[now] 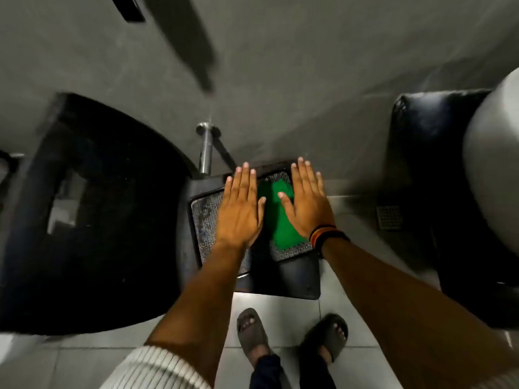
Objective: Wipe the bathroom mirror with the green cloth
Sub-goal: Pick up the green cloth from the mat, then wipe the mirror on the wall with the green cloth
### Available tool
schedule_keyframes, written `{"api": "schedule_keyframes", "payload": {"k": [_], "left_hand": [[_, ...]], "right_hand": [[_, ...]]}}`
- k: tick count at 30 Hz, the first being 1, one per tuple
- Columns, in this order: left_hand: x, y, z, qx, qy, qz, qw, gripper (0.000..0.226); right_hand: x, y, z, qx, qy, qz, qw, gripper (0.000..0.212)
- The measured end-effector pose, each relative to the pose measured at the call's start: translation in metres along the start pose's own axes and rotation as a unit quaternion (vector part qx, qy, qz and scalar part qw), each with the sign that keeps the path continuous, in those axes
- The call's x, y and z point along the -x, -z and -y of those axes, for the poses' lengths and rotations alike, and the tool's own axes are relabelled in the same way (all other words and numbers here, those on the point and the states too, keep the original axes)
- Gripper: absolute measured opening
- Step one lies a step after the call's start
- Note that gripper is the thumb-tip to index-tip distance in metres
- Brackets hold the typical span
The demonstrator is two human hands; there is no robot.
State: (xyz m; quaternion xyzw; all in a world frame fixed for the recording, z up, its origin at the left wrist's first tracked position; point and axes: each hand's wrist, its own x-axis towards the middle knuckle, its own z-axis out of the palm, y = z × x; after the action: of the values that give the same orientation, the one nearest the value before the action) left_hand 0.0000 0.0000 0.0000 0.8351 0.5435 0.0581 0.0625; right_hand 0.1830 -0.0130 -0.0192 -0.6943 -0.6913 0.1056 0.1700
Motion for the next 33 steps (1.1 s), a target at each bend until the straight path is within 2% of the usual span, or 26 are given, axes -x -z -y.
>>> {"api": "schedule_keyframes", "payload": {"k": [4, 7, 12, 18, 21, 26, 29, 33], "left_hand": [[0.023, -0.058, 0.018, -0.011, 0.030, 0.023, 0.999, 0.067], [0.028, -0.090, 0.026, -0.006, 0.039, 0.032, 0.999, 0.067], [0.020, -0.113, 0.034, -0.001, 0.040, 0.019, 0.999, 0.066], [0.007, -0.111, 0.036, 0.002, 0.037, 0.010, 0.999, 0.066], [0.002, -0.095, 0.030, 0.003, 0.024, 0.005, 1.000, 0.066], [-0.022, -0.042, 0.011, 0.007, -0.010, -0.035, 0.999, 0.067], [-0.049, 0.020, -0.013, 0.009, -0.041, -0.086, 0.995, 0.066], [-0.091, 0.136, -0.049, -0.021, -0.096, -0.146, 0.984, 0.067]], "right_hand": [[0.010, -0.070, -0.011, 0.007, -0.011, 0.081, 0.997, 0.077], [0.011, -0.113, -0.019, 0.010, 0.002, 0.111, 0.994, 0.081], [0.003, -0.148, -0.023, 0.037, 0.000, 0.122, 0.992, 0.088], [-0.008, -0.150, -0.018, 0.051, -0.023, 0.087, 0.995, 0.067], [-0.017, -0.128, -0.018, 0.015, -0.029, 0.099, 0.995, 0.074], [-0.023, -0.060, -0.015, -0.038, -0.037, 0.016, 0.998, 0.073], [-0.036, 0.013, -0.005, -0.053, -0.044, -0.063, 0.996, 0.071], [-0.064, 0.142, 0.013, -0.042, -0.048, -0.173, 0.983, 0.070]]}}
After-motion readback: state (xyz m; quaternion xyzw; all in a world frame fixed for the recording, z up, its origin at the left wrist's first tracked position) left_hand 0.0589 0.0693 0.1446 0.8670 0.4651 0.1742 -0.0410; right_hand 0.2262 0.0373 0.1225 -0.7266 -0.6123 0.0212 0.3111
